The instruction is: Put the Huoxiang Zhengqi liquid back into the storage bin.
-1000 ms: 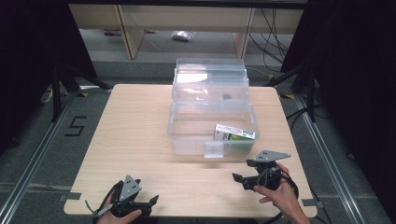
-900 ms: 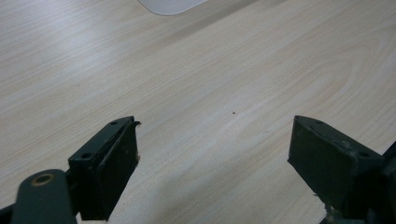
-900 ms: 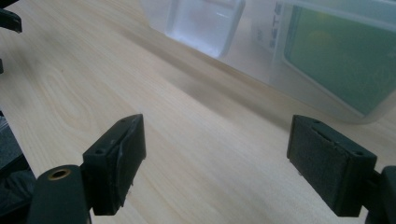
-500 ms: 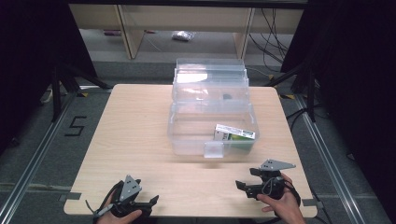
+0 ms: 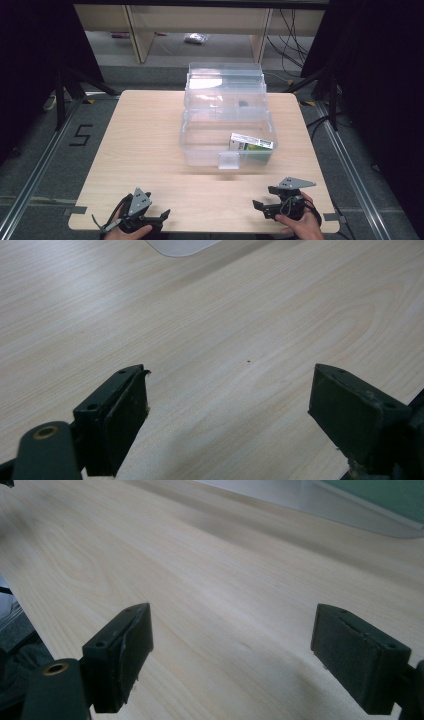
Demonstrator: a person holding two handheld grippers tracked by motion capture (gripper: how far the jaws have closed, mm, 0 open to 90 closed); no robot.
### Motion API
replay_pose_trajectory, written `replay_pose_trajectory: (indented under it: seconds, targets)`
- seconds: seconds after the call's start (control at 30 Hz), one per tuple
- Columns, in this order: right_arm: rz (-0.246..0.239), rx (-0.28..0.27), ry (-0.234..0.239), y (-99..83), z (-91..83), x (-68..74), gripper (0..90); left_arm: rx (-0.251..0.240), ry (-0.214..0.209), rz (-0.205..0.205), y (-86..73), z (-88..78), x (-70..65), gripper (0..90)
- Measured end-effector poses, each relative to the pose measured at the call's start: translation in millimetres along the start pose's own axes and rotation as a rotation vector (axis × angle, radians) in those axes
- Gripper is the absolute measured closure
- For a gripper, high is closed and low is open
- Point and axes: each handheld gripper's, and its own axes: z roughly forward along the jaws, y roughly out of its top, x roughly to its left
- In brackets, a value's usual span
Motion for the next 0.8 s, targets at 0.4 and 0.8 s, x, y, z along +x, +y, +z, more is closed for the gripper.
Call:
replay_pose_trajectory:
  seconds: [0.4,0.8]
  targets:
    - [-0.024,0.003,-0.019,-7.7,-1.6,2.8,17.3,-0.008,0.011,-0.007,-0.5,0.6,-0.9,15.1]
    - [-0.015,0.025,-0.004,-12.7,-4.3,4.0,17.2,-0.012,0.011,-0.018,-0.5,2.9,-1.1,15.2]
